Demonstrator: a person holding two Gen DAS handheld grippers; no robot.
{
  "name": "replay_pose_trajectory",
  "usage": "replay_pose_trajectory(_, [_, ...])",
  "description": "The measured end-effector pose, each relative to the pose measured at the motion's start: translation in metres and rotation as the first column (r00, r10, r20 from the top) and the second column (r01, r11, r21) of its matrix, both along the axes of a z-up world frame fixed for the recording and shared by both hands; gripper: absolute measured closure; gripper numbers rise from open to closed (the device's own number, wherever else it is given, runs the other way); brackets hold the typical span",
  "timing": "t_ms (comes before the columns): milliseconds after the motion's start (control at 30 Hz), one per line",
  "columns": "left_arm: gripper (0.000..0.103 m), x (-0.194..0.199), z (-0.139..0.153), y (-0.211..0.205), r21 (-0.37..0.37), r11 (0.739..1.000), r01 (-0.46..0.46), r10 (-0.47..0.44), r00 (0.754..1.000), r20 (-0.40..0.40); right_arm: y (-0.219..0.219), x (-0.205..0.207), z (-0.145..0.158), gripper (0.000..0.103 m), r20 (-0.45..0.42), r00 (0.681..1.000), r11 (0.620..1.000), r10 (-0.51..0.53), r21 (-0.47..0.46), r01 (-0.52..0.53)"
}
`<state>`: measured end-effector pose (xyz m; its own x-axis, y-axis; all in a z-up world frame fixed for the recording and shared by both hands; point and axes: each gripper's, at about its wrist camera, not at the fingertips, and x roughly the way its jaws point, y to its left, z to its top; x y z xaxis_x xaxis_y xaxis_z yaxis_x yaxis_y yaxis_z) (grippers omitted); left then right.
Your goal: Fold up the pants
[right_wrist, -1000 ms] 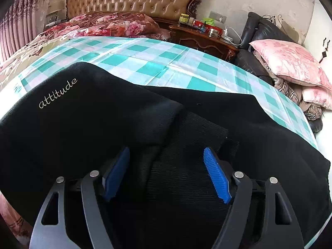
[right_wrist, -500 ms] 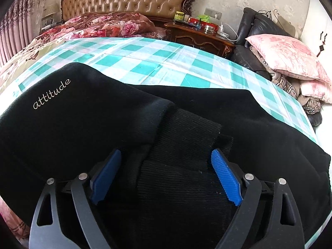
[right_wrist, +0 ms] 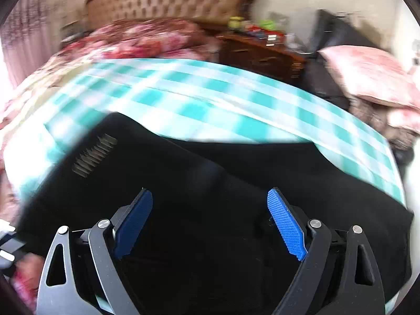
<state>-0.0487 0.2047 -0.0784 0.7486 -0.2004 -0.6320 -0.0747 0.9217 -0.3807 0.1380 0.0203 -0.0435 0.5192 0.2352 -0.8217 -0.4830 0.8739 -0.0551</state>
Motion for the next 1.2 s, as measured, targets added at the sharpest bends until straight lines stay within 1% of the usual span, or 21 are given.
replay_pose_trajectory(67, [0.075, 0.000, 0.004, -0.005, 0.035, 0.999, 0.001, -0.001, 1.000, 0.004, 0.023, 0.011, 0.022, 0.016, -0.086, 0.992, 0.995, 0.091, 0.038, -0.088])
replay_pose_trajectory(133, [0.075, 0.001, 0.008, -0.011, 0.075, 0.997, 0.001, -0.002, 1.000, 0.007, 0.048, 0.019, 0.033, 0.015, -0.172, 0.973, 0.987, 0.155, 0.056, -0.148])
replay_pose_trajectory(200, [0.075, 0.002, 0.013, -0.019, 0.127, 0.992, -0.002, 0.001, 1.000, 0.004, 0.078, 0.024, 0.038, 0.015, -0.289, 0.927, 0.971, 0.240, 0.078, -0.227])
replay_pose_trajectory(267, [0.075, 0.004, 0.017, -0.024, 0.166, 0.986, 0.000, -0.001, 1.000, 0.006, 0.104, 0.025, 0.039, 0.015, -0.344, 0.898, 0.960, 0.275, 0.043, -0.278])
replay_pose_trajectory(333, [0.076, 0.006, 0.024, -0.031, 0.204, 0.979, 0.002, -0.004, 1.000, 0.011, 0.132, 0.023, 0.034, 0.015, -0.346, 0.887, 0.937, 0.305, -0.057, -0.344])
replay_pose_trajectory(400, [0.076, 0.008, 0.030, -0.038, 0.239, 0.971, 0.005, -0.009, 1.000, 0.018, 0.147, 0.028, 0.021, 0.015, -0.383, 0.873, 0.919, 0.302, -0.124, -0.373])
replay_pose_trajectory(433, [0.076, 0.010, 0.036, -0.043, 0.259, 0.966, 0.009, -0.016, 1.000, 0.023, 0.150, 0.029, 0.015, 0.016, -0.398, 0.867, 0.916, 0.299, -0.136, -0.378])
replay_pose_trajectory(467, [0.076, 0.011, 0.040, -0.046, 0.272, 0.962, 0.013, -0.022, 0.999, 0.028, 0.151, 0.033, 0.010, 0.020, -0.412, 0.861, 0.912, 0.298, -0.144, -0.385])
replay_pose_trajectory(500, [0.076, 0.012, 0.044, -0.050, 0.285, 0.958, 0.017, -0.028, 0.999, 0.034, 0.150, 0.037, 0.007, 0.030, -0.420, 0.857, 0.909, 0.298, -0.149, -0.390])
replay_pose_trajectory(533, [0.077, 0.014, 0.049, -0.055, 0.303, 0.953, 0.024, -0.039, 0.998, 0.041, 0.145, 0.038, 0.005, 0.054, -0.425, 0.855, 0.909, 0.297, -0.149, -0.390])
replay_pose_trajectory(567, [0.077, 0.015, 0.054, -0.059, 0.311, 0.950, 0.032, -0.048, 0.998, 0.045, 0.137, 0.043, 0.007, 0.063, -0.437, 0.851, 0.912, 0.292, -0.140, -0.384])
replay_pose_trajectory(667, [0.078, 0.023, 0.074, -0.073, 0.328, 0.943, 0.062, -0.091, 0.993, 0.074, 0.118, 0.047, 0.026, 0.075, -0.425, 0.845, 0.916, 0.325, -0.081, -0.393])
replay_pose_trajectory(767, [0.078, 0.033, 0.106, -0.105, 0.389, 0.915, 0.107, -0.170, 0.977, 0.130, 0.074, 0.058, 0.065, 0.077, -0.372, 0.868, 0.935, 0.329, 0.001, -0.354])
replay_pose_trajectory(800, [0.078, 0.036, 0.115, -0.116, 0.408, 0.905, 0.120, -0.194, 0.970, 0.145, 0.050, 0.065, 0.081, 0.078, -0.355, 0.878, 0.944, 0.321, 0.049, -0.326])
replay_pose_trajectory(867, [0.078, 0.044, 0.139, -0.153, 0.460, 0.872, 0.165, -0.275, 0.944, 0.183, -0.007, 0.077, 0.110, 0.078, -0.327, 0.899, 0.955, 0.293, 0.153, -0.256])
replay_pose_trajectory(933, [0.078, 0.053, 0.152, -0.193, 0.518, 0.830, 0.207, -0.352, 0.914, 0.200, -0.057, 0.085, 0.127, 0.078, -0.305, 0.918, 0.957, 0.254, 0.217, -0.193])
replay_pose_trajectory(1033, [0.078, 0.063, 0.159, -0.272, 0.613, 0.741, 0.274, -0.482, 0.852, 0.203, -0.151, 0.091, 0.139, 0.078, -0.281, 0.945, 0.952, 0.167, 0.295, -0.080])
replay_pose_trajectory(1100, [0.078, 0.067, 0.151, -0.322, 0.661, 0.685, 0.306, -0.553, 0.810, 0.197, -0.222, 0.091, 0.133, 0.078, -0.286, 0.954, 0.943, 0.089, 0.332, 0.012])
replay_pose_trajectory(1133, [0.078, 0.069, 0.140, -0.354, 0.688, 0.649, 0.326, -0.593, 0.783, 0.188, -0.263, 0.089, 0.123, 0.078, -0.295, 0.954, 0.936, 0.046, 0.346, 0.062])
replay_pose_trajectory(1167, [0.078, 0.069, 0.129, -0.376, 0.707, 0.623, 0.335, -0.618, 0.765, 0.182, -0.284, 0.088, 0.114, 0.078, -0.304, 0.952, 0.931, 0.024, 0.355, 0.090])
replay_pose_trajectory(1200, [0.078, 0.067, 0.108, -0.407, 0.733, 0.586, 0.345, -0.647, 0.744, 0.167, -0.320, 0.087, 0.094, 0.078, -0.333, 0.943, 0.917, -0.013, 0.372, 0.144])
